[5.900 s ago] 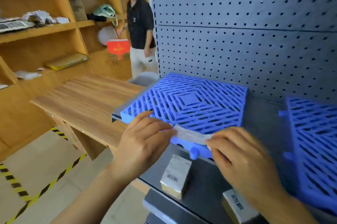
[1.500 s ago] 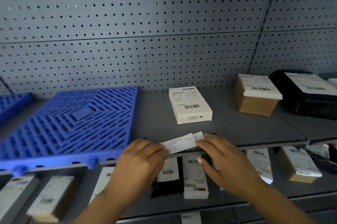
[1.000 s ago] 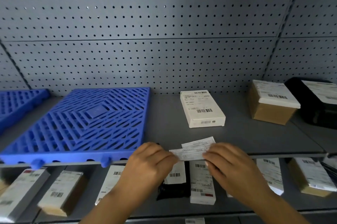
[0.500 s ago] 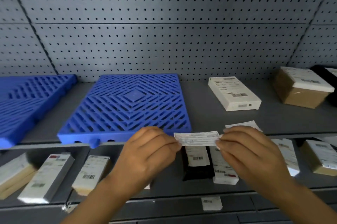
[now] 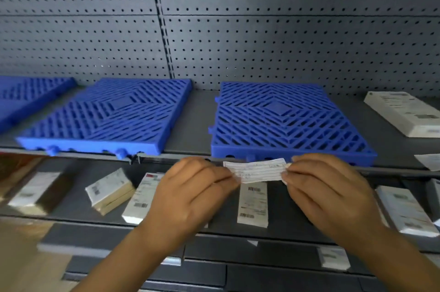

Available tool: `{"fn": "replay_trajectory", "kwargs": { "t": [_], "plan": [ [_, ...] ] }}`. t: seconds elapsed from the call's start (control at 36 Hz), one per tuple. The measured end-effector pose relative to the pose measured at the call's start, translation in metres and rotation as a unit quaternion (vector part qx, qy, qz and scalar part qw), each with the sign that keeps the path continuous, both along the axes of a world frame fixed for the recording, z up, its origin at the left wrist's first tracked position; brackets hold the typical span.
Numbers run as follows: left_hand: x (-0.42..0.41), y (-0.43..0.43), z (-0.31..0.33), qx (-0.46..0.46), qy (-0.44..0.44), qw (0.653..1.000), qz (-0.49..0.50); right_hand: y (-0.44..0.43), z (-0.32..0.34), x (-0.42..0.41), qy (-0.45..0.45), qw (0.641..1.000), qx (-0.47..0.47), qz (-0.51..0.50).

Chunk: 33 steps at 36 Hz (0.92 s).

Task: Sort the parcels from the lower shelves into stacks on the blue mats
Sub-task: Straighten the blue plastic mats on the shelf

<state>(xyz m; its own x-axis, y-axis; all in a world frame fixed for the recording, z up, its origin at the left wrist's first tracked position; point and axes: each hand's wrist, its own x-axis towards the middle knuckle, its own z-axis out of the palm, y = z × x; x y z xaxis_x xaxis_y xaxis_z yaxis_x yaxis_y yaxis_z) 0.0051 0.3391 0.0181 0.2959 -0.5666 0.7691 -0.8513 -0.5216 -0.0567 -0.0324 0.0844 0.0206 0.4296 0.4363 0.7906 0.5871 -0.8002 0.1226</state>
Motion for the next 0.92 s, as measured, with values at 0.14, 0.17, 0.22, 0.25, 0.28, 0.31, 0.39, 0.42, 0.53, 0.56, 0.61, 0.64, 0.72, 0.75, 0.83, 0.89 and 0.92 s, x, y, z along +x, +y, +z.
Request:
{"fn": "replay_trajectory", "kwargs": {
  "t": [0.14, 0.17, 0.22, 0.25, 0.28, 0.31, 0.39, 0.42, 0.53, 0.56, 0.61, 0.64, 0.72, 0.75, 0.83, 0.89, 0.92],
  "plan": [
    [0.011, 0.026, 0.005, -0.003, -0.005, 0.999, 0.053, 0.028, 0.002, 0.029, 0.002, 0.999, 0.010, 0.031],
    [0.013, 0.029, 0.006, -0.005, -0.004, 0.998, 0.062, 0.032, 0.001, 0.036, 0.002, 0.999, 0.011, 0.041],
    [0.019, 0.035, 0.006, -0.006, 0.000, 0.997, 0.079, 0.039, 0.000, 0.050, 0.004, 0.999, 0.002, 0.054],
    [0.023, 0.038, 0.005, -0.004, 0.001, 0.996, 0.087, 0.041, -0.001, 0.057, 0.004, 0.998, -0.003, 0.059],
    [0.026, 0.042, 0.004, -0.003, 0.006, 0.995, 0.095, 0.044, -0.002, 0.065, 0.005, 0.998, -0.005, 0.064],
    [0.028, 0.045, 0.003, -0.003, 0.014, 0.995, 0.101, 0.047, -0.003, 0.071, 0.010, 0.998, -0.001, 0.070],
    [0.033, 0.056, 0.001, 0.000, 0.028, 0.993, 0.115, 0.059, -0.009, 0.088, 0.034, 0.995, 0.010, 0.088],
    [0.035, 0.060, 0.000, 0.004, 0.030, 0.992, 0.123, 0.063, -0.012, 0.092, 0.039, 0.995, 0.007, 0.094],
    [0.037, 0.076, -0.004, 0.001, 0.046, 0.988, 0.147, 0.076, -0.016, 0.105, 0.057, 0.991, -0.013, 0.116],
    [0.037, 0.081, -0.003, -0.002, 0.053, 0.988, 0.148, 0.080, -0.015, 0.108, 0.063, 0.991, -0.020, 0.120],
    [0.039, 0.090, -0.002, -0.004, 0.059, 0.987, 0.149, 0.089, -0.012, 0.112, 0.071, 0.989, -0.026, 0.123],
    [0.041, 0.095, -0.001, -0.005, 0.058, 0.987, 0.150, 0.094, -0.010, 0.114, 0.073, 0.989, -0.023, 0.124],
    [0.053, 0.114, -0.001, -0.005, 0.052, 0.986, 0.156, 0.114, -0.002, 0.121, 0.071, 0.990, -0.012, 0.122],
    [0.057, 0.120, -0.002, 0.001, 0.049, 0.986, 0.157, 0.121, 0.000, 0.124, 0.068, 0.991, -0.014, 0.116],
    [0.070, 0.143, -0.003, 0.010, 0.048, 0.989, 0.140, 0.144, 0.002, 0.132, 0.067, 0.993, -0.017, 0.095],
    [0.079, 0.160, -0.001, -0.001, 0.049, 0.991, 0.122, 0.161, 0.001, 0.136, 0.071, 0.994, -0.009, 0.087],
    [0.083, 0.169, -0.001, -0.005, 0.049, 0.992, 0.115, 0.170, 0.000, 0.138, 0.072, 0.994, -0.004, 0.084]
  ]
}}
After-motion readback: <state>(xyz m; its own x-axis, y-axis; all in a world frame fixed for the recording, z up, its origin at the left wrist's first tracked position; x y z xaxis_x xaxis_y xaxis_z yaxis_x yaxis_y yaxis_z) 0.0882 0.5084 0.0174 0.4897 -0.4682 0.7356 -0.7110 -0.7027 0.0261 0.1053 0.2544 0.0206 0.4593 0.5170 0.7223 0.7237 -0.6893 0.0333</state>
